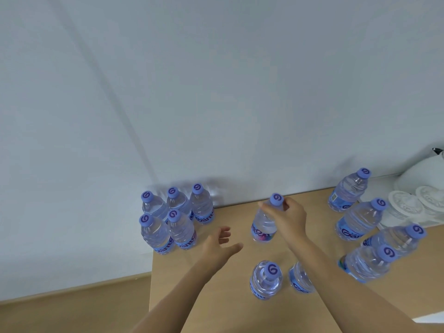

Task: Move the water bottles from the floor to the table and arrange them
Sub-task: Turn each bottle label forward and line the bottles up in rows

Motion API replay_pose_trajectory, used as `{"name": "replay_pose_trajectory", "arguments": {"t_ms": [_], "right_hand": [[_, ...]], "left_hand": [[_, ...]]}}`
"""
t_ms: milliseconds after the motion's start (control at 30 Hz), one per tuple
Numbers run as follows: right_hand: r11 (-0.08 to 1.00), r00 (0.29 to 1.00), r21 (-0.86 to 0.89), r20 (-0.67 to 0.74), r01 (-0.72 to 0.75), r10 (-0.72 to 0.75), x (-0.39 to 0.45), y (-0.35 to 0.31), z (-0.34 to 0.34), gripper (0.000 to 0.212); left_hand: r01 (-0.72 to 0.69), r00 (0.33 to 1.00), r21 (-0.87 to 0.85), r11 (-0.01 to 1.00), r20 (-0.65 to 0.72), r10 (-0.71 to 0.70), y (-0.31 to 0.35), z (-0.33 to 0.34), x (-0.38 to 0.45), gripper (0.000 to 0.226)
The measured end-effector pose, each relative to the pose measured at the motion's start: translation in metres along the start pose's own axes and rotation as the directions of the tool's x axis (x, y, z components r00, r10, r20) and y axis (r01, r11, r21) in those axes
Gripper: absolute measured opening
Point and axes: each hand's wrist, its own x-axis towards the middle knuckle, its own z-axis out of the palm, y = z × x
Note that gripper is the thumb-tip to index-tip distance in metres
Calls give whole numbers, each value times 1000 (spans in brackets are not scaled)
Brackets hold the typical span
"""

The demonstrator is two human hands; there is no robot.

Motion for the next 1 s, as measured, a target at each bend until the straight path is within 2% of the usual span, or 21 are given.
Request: {"name": "replay_pose_trajectory", "arguments": {"t_ms": [100, 167, 267, 367, 467, 533, 700, 900, 1000], "right_hand": [[989, 989, -6, 36, 147, -147, -7, -23, 2, 43], [972, 972, -24, 23, 233, -232, -13, -43, 5, 49], [947, 949, -71, -5, 314, -315, -26, -73, 10, 54], [932, 938, -120, -13, 343, -347, -39, -98, 18, 58], [951, 953, -73, 61, 300, -296, -54, -112, 28, 49], [973, 962, 56, 149, 223, -229, -64, -115, 36, 41], [968, 945, 176, 243, 179, -219, -76, -119, 50, 31], [950, 930, 268, 281, 160, -236, -75, -133, 48, 18], [943, 920, 315, 330, 107, -214, -72, -141, 44, 14]], "left_hand": [[-44, 998, 14, 999, 50, 43, 6, -1, -2, 84], [-102, 991, -5, 995, 84, 102, 14, 0, -7, 93], [-216, 972, -116, 969, 67, 225, 27, 1, -12, 85], [-255, 967, -224, 941, -63, 247, 36, -1, -15, 72], [-259, 963, -258, 931, -147, 227, 39, -5, -22, 63], [-275, 958, -282, 919, -165, 237, 39, -7, -29, 61], [-278, 957, -344, 897, -175, 230, 44, -7, -43, 53], [-224, 974, -330, 917, -56, 218, 53, -22, -55, 47], [-183, 978, -366, 912, 26, 207, 53, -32, -56, 52]]}}
